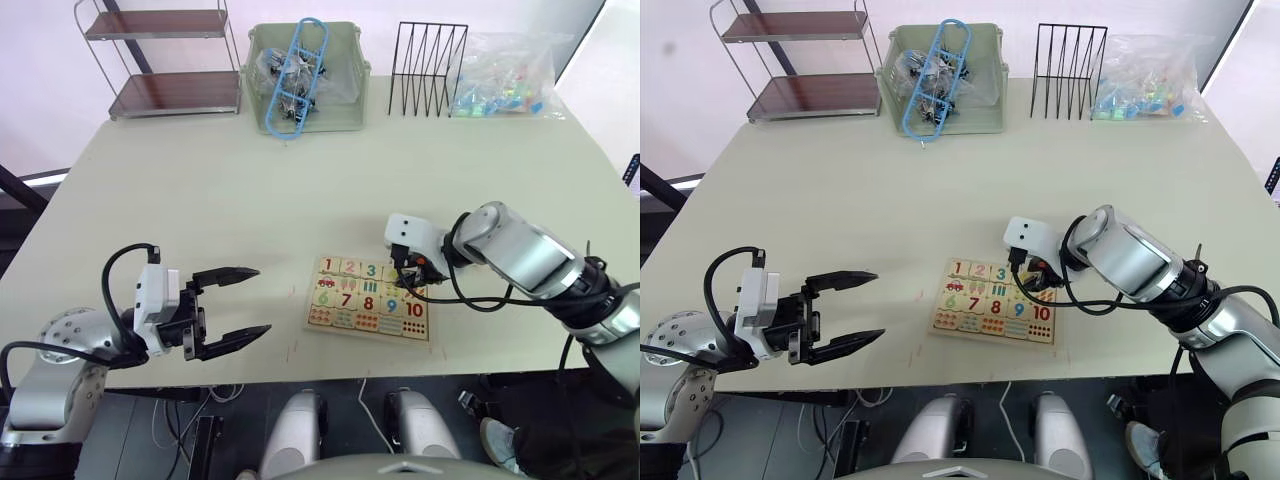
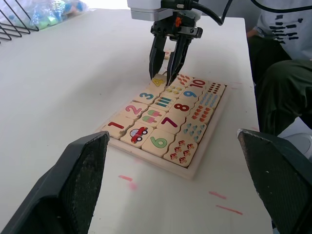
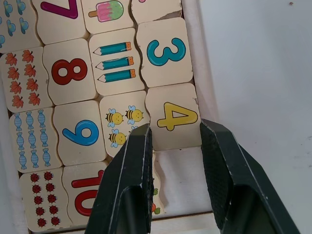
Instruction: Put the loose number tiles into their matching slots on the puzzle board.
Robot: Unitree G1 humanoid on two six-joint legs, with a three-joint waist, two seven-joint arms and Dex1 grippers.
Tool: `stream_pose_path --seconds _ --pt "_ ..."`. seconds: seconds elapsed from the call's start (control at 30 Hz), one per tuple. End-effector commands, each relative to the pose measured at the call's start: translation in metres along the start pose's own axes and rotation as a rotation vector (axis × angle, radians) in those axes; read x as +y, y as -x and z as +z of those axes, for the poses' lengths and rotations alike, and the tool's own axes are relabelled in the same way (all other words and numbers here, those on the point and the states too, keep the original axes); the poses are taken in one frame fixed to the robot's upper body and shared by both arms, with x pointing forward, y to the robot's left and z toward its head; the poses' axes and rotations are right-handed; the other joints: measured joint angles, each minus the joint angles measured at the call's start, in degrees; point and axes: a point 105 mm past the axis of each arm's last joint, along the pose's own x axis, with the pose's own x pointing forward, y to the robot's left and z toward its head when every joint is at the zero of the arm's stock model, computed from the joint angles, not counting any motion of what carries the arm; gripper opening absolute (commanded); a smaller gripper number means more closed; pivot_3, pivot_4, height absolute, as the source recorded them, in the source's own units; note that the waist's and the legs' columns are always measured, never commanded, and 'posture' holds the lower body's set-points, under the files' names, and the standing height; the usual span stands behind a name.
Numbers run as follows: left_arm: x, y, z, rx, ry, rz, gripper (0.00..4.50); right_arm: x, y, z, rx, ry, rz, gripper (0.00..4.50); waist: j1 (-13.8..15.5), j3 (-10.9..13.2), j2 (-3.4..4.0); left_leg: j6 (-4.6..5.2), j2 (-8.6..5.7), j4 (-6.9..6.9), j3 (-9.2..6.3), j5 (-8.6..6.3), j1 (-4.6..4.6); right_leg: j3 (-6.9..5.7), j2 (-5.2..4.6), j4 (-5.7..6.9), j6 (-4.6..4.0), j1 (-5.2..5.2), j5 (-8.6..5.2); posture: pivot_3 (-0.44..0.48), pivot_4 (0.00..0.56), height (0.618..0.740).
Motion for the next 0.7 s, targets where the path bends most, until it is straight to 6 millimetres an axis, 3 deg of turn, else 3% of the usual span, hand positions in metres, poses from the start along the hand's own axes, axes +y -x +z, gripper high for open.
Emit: stream_pose_path --seconds 0.03,0.17,0.47,0.7 --pt "0.003 0.002 0.007 -0.011 -0.042 0.016 4.50 -0.001 0.007 0.004 -0.015 0.037 -0.012 2.83 0.0 0.0 0.00 0.00 0.00 0.00 0.00 0.00 0.00 0.00 0.00 0.00 0.00 0.00 0.00 0.000 0.150 0.740" --pt "0.003 0.002 0.006 -0.013 -0.042 0.015 4.50 -0.004 0.012 0.005 -0.023 0.037 -0.024 4.47 0.0 0.0 0.00 0.00 0.00 0.00 0.00 0.00 -0.01 -0.01 -0.01 -0.02 0.00 0.00 0.00 0.000 0.150 0.740" --pt "0.003 0.002 0.006 -0.015 -0.041 0.014 4.50 -0.013 0.027 0.000 -0.059 0.027 -0.066 4.47 0.0 0.0 -0.01 0.00 0.00 -0.01 -0.02 0.00 -0.06 -0.03 -0.03 -0.05 0.00 -0.02 0.00 0.000 0.150 0.740" --pt "0.003 0.001 0.006 -0.016 -0.040 0.014 4.50 -0.017 0.035 -0.003 -0.208 -0.001 -0.107 4.47 0.1 0.0 -0.01 0.00 -0.02 -0.01 -0.09 0.00 -0.19 -0.09 -0.03 -0.09 0.01 -0.08 0.01 0.000 0.150 0.740"
